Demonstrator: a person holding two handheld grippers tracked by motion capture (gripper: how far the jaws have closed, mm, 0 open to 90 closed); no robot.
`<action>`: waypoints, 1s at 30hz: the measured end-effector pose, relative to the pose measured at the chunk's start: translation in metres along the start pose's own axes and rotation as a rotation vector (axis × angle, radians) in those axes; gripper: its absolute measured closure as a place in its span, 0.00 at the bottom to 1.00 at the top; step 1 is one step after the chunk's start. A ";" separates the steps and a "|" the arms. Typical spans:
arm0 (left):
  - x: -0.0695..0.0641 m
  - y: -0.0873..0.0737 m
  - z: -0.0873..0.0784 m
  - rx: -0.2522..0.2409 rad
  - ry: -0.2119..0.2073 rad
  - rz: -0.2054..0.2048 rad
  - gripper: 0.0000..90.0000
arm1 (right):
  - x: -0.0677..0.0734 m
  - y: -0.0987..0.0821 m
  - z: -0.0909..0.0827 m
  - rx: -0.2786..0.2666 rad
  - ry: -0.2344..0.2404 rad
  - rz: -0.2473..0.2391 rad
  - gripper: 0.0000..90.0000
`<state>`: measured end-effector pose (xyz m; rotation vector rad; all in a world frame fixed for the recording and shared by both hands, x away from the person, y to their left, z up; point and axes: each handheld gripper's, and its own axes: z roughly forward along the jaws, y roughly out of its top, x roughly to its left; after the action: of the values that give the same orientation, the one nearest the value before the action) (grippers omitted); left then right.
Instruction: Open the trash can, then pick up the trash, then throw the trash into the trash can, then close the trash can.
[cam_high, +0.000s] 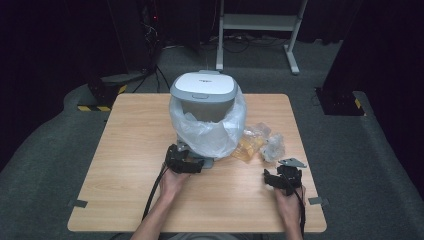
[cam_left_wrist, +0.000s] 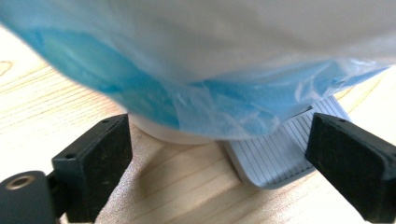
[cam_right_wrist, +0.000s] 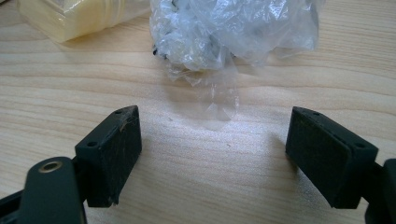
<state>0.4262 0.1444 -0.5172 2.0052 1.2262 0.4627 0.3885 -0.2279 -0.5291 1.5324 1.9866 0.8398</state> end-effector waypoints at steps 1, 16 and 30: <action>0.000 0.000 0.000 -0.001 -0.002 -0.002 0.10 | 0.000 0.000 0.000 0.000 0.000 0.000 0.20; 0.001 -0.003 0.005 0.018 -0.014 -0.027 0.13 | 0.000 0.000 0.000 0.000 0.001 -0.001 0.20; 0.002 -0.008 0.005 -0.009 -0.031 -0.049 0.14 | -0.002 0.000 0.000 0.001 0.024 -0.023 0.19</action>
<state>0.4256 0.1467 -0.5264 1.9625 1.2491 0.4107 0.3889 -0.2303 -0.5290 1.5041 2.0184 0.8513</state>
